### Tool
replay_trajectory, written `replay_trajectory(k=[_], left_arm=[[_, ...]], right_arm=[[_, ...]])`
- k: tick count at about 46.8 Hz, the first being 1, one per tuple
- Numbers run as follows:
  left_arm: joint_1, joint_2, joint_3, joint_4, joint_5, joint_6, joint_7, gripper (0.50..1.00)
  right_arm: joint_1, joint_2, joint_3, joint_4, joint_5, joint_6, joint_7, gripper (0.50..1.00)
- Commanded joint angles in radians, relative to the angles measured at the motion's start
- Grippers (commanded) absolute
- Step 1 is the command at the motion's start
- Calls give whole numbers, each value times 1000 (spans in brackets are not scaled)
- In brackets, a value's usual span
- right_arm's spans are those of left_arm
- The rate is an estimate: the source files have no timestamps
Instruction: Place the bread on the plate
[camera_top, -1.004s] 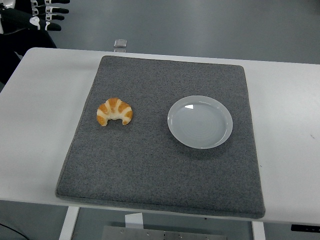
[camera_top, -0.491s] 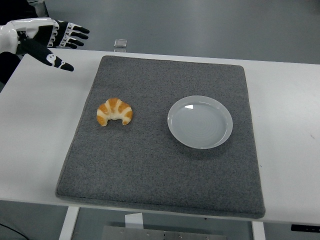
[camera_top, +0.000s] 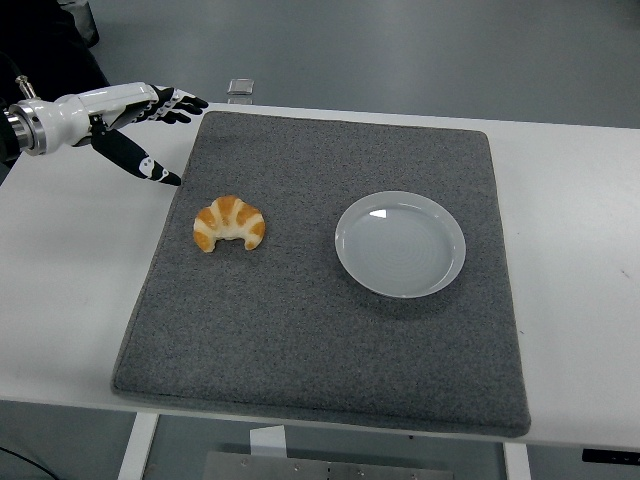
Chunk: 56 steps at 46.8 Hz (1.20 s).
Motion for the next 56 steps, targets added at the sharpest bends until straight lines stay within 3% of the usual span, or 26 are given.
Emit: replay_trajectory(k=[1, 19, 33, 56], left_arm=[[9, -26, 2, 2, 51, 4, 1, 990], [24, -133, 31, 10, 279, 41, 15, 990], [24, -178, 149, 16, 369, 205, 19, 990], [26, -225, 175, 61, 422, 225, 21, 981]], right_arm=[[0, 0, 0, 0, 0, 0, 0, 952], [0, 0, 0, 0, 0, 0, 0, 952], [0, 0, 0, 0, 0, 0, 0, 952], [0, 0, 0, 0, 0, 0, 0, 952]])
